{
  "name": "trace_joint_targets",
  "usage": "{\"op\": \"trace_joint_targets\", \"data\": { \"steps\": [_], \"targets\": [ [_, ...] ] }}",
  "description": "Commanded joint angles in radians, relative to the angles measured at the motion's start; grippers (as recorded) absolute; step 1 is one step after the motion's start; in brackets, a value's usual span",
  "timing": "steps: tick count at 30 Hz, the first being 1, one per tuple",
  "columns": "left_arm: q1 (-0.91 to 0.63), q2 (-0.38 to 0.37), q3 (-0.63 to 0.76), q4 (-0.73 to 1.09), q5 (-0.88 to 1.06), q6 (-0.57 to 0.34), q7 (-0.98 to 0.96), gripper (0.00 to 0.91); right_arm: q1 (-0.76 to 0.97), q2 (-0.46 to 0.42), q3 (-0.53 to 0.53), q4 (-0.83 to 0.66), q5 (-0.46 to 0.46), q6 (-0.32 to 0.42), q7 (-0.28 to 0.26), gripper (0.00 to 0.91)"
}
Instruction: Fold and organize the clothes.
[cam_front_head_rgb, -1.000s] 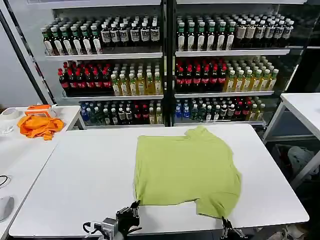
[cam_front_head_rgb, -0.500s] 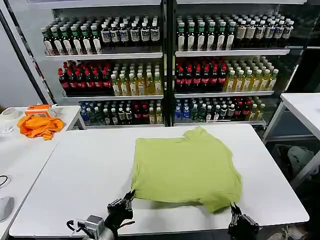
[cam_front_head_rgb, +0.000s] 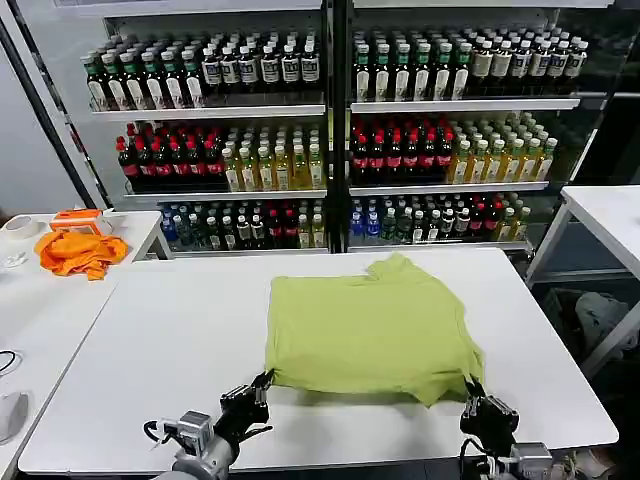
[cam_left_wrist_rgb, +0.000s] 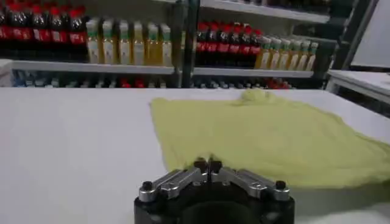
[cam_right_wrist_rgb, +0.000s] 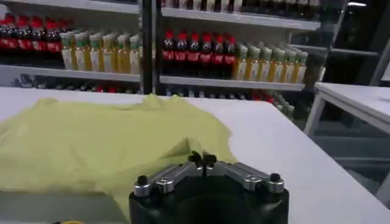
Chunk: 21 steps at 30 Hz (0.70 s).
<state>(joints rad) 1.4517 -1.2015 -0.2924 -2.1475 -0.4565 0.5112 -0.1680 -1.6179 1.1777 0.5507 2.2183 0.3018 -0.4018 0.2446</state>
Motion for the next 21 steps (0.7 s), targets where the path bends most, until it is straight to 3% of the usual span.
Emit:
{"op": "trace_joint_targets", "data": {
  "steps": [1, 21],
  "targets": [
    [-0.116, -0.005, 0.013, 0.122, -0.073, 0.010, -0.009, 0.020, 0.082, -0.011, 0.006, -0.067, 0.012, -0.003, 0.001, 0.000],
    [-0.220, -0.035, 0.053, 0.214, -0.071, 0.009, -0.009, 0.020, 0.190, -0.012, -0.071, -0.156, -0.046, -0.019, -0.018, 0.000]
  ]
}}
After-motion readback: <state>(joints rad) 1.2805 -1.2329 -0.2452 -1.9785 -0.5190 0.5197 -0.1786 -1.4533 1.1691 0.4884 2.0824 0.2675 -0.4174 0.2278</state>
